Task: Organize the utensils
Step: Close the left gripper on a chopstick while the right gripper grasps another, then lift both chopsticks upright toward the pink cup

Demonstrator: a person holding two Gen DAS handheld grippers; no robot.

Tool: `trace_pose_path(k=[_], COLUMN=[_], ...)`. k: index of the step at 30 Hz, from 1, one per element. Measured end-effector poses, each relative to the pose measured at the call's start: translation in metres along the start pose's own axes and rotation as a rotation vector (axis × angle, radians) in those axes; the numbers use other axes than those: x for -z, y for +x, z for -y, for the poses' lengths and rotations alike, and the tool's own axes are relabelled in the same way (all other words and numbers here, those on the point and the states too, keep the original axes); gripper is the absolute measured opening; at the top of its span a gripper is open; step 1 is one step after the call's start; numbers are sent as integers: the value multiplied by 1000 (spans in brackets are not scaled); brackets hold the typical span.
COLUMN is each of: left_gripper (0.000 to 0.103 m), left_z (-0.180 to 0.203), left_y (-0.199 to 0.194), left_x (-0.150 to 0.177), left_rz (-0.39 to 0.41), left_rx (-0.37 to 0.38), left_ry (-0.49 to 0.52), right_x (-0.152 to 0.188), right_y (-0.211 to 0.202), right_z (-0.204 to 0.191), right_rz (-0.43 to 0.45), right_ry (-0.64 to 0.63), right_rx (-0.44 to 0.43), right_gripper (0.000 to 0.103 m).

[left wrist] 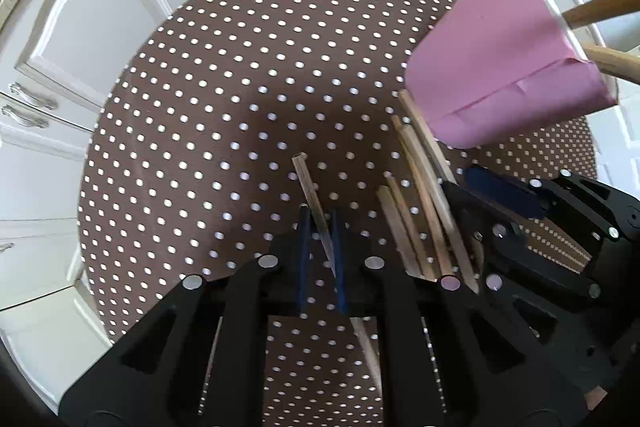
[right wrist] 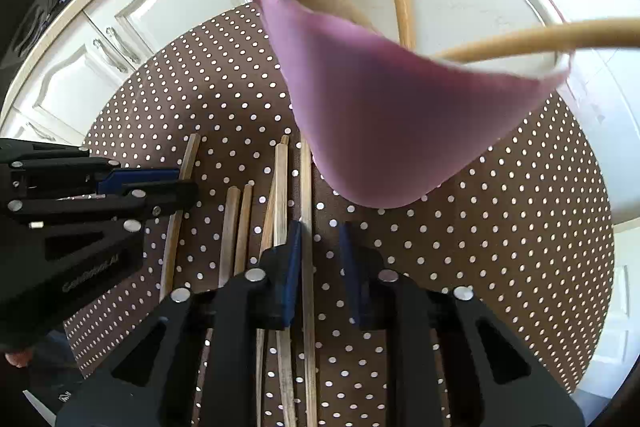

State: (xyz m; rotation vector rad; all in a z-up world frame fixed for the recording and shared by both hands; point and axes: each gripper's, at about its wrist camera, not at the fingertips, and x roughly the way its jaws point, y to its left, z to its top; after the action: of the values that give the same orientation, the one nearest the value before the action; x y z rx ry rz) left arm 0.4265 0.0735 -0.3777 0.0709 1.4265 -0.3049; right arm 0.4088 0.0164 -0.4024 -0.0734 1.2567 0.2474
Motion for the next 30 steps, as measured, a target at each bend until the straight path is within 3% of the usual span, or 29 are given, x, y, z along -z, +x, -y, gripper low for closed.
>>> trace_pose_path(k=[2,12,22,30], left_gripper=[6,5,5,5], left_z=[3,16,23,30], left_y=[-1,-11,-26,-51], left_x=[1,14,38,54], left_rz=[-8,5,0,29], left_rx=[33,127,168,196], left_ry=[0,39,92,134], right_x=[-1,25,63,92], right_y=[1,-13,-36,-71], right_z=[0,9,30,60], right_rz=[-11,-93,-169,-70], right_ry=[3,78,226,409], right_rx=[-9,-79,-89,-141], right_gripper=[7,4,4,4])
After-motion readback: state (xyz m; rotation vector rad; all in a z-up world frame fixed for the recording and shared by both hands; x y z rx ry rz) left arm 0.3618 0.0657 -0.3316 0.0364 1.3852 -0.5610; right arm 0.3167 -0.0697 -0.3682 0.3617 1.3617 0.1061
